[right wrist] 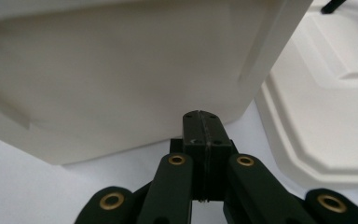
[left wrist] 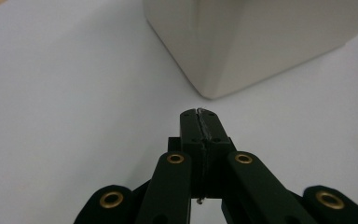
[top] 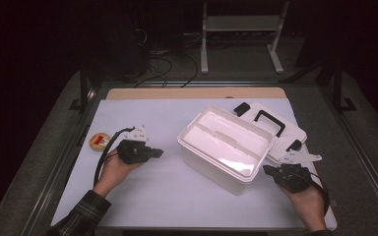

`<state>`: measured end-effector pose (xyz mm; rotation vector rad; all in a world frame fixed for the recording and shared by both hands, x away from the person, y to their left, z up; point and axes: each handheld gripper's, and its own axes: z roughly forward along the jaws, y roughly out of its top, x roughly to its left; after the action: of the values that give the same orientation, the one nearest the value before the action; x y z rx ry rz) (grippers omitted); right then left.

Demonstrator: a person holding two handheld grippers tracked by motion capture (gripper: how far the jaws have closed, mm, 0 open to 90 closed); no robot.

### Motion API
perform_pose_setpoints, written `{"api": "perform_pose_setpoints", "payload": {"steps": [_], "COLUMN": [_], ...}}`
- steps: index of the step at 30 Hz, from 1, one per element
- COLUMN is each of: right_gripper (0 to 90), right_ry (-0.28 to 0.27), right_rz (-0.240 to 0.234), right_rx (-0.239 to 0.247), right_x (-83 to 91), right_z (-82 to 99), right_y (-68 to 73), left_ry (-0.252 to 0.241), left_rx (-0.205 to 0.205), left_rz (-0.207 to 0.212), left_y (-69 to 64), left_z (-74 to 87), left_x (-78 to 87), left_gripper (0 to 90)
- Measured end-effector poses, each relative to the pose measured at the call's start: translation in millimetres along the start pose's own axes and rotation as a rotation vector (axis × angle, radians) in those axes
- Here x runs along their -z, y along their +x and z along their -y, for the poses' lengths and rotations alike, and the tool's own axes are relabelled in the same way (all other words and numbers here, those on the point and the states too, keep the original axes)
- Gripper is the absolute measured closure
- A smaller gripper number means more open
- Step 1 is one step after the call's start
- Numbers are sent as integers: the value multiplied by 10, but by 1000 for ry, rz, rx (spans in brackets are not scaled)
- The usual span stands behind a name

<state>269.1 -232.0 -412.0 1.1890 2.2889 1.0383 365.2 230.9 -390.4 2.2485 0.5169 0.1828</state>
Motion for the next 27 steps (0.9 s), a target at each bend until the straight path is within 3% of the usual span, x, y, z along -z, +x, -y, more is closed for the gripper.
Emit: {"api": "perform_pose_setpoints", "payload": {"steps": [16,27], "right_gripper": [898,898], "right_ry": [-17,-20], "right_rz": [22,31], "right_rx": [20,22], "right_x": [8,13], "right_z": [-172,-187], "right_y": [-34,-60], "left_ry": [-44,-57], "left_rx": [-42,-33], "left_rz": [15,55], "left_y": [280,314], "left_z": [-489,-619], "left_x": [-223,-446], "left_gripper": [898,898]}}
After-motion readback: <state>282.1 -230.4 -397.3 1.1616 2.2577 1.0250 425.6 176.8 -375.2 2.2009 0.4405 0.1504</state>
